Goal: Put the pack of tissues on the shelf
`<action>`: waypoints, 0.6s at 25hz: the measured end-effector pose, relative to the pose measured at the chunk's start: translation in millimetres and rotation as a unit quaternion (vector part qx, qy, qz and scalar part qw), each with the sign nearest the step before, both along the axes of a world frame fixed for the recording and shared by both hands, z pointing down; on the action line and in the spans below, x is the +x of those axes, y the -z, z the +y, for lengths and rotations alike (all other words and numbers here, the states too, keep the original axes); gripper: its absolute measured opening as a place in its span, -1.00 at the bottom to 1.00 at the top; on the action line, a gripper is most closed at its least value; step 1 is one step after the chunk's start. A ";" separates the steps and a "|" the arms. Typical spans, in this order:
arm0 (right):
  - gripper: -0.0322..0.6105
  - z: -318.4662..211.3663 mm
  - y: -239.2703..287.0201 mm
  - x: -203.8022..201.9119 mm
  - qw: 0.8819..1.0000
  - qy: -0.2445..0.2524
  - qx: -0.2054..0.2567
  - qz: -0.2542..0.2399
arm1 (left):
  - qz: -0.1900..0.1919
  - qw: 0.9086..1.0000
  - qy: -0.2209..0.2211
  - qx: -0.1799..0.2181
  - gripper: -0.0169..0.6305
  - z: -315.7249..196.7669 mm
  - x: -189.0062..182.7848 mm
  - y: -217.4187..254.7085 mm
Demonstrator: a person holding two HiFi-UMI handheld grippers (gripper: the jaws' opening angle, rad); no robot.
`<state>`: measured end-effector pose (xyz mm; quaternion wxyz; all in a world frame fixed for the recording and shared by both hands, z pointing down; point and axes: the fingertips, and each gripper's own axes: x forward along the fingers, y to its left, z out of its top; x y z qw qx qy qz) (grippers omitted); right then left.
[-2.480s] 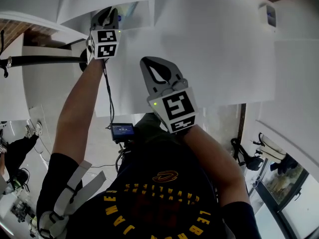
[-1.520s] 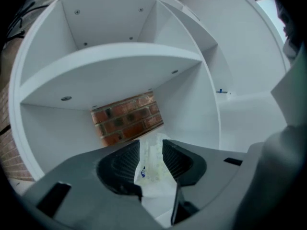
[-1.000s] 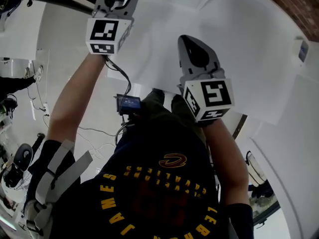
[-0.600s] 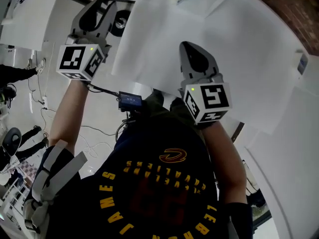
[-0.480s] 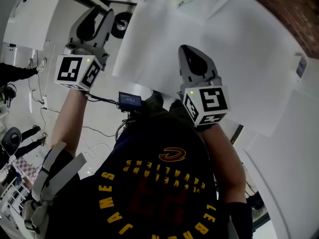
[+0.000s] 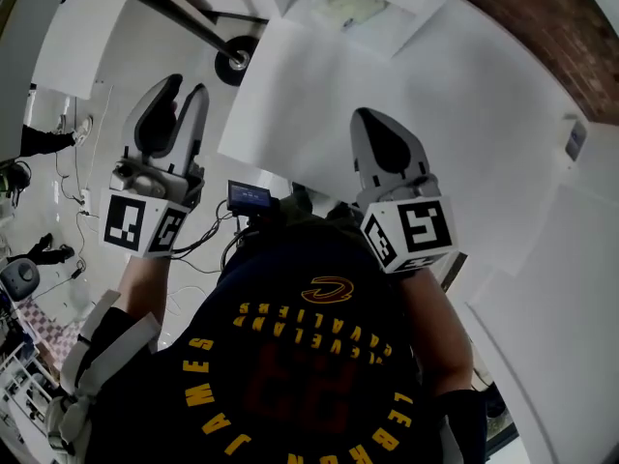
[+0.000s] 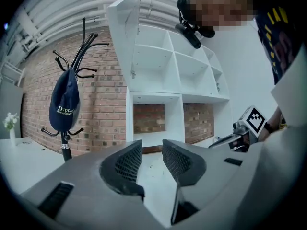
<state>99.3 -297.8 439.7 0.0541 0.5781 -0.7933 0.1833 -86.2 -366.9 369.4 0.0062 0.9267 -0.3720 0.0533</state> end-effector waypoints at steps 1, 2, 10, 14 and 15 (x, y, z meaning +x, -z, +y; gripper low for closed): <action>-0.87 1.6 6.3 1.4 1.000 -0.001 0.004 -0.001 | -0.001 1.000 0.000 0.002 -0.55 6.9 -0.5 4.2; -0.87 3.3 12.2 3.2 1.000 -0.001 0.008 -0.003 | -0.001 1.000 0.000 0.003 -0.55 13.4 -0.3 8.5; -0.87 11.4 58.2 23.9 0.999 -0.014 0.047 -0.019 | 0.051 0.999 -0.017 -0.008 -0.55 50.7 33.9 44.9; -0.87 15.2 78.7 22.6 0.998 -0.008 0.065 -0.019 | 0.089 0.996 -0.017 -0.007 -0.61 60.5 42.0 64.9; -0.87 16.2 82.9 20.3 0.998 -0.004 0.068 -0.017 | 0.095 0.995 -0.016 -0.005 -0.80 62.2 41.2 68.5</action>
